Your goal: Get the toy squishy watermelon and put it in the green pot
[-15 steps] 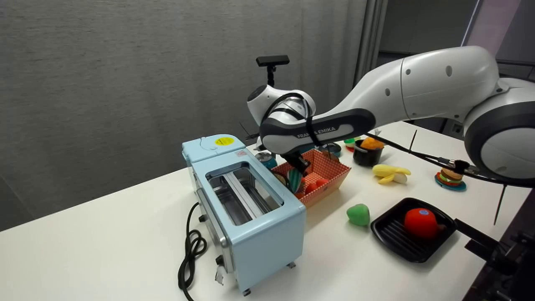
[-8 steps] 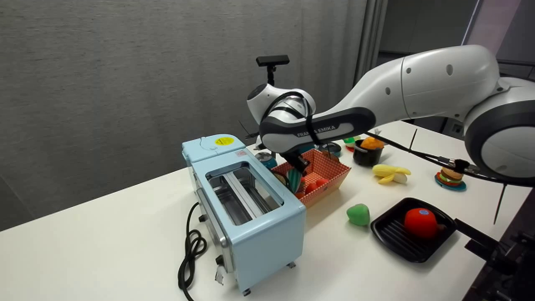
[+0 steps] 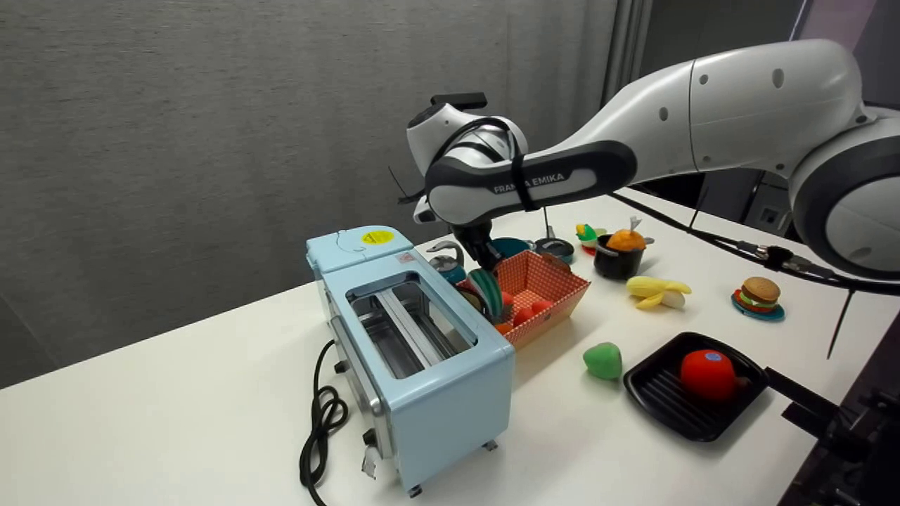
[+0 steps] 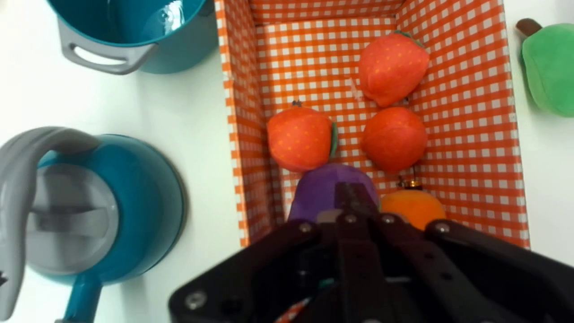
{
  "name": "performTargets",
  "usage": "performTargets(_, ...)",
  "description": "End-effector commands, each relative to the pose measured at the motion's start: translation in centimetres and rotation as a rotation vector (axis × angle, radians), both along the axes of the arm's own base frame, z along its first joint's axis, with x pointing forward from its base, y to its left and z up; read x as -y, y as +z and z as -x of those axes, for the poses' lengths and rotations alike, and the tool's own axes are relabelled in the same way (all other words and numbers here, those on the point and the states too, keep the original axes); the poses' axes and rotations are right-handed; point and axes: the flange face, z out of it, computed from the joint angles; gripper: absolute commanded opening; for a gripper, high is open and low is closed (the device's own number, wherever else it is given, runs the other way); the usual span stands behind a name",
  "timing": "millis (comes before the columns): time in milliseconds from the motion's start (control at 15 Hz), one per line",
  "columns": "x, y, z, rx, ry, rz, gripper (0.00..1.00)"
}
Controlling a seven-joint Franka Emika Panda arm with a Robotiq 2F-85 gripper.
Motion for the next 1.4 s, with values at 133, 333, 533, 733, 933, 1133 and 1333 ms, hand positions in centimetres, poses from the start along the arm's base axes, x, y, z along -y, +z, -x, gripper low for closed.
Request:
performTargets(133,-0.6,3.3,-0.6,0.06,-0.058,-0.09,0.0)
performTargets(333,-0.4,4.2,-0.8,0.076,-0.093,-0.126,0.0)
performTargets(533,0.5,5.1,-1.4,0.099,-0.137,-0.171,0.0)
performTargets(733,1.8,6.3,-2.1,0.136,-0.186,-0.223,0.0)
performTargets(933,3.5,7.4,-3.0,0.179,-0.227,-0.266,0.0)
performTargets(1133,5.4,8.7,-3.7,0.215,-0.262,-0.297,0.0)
performTargets(1333,7.5,9.6,-4.3,0.247,-0.311,-0.329,0.0)
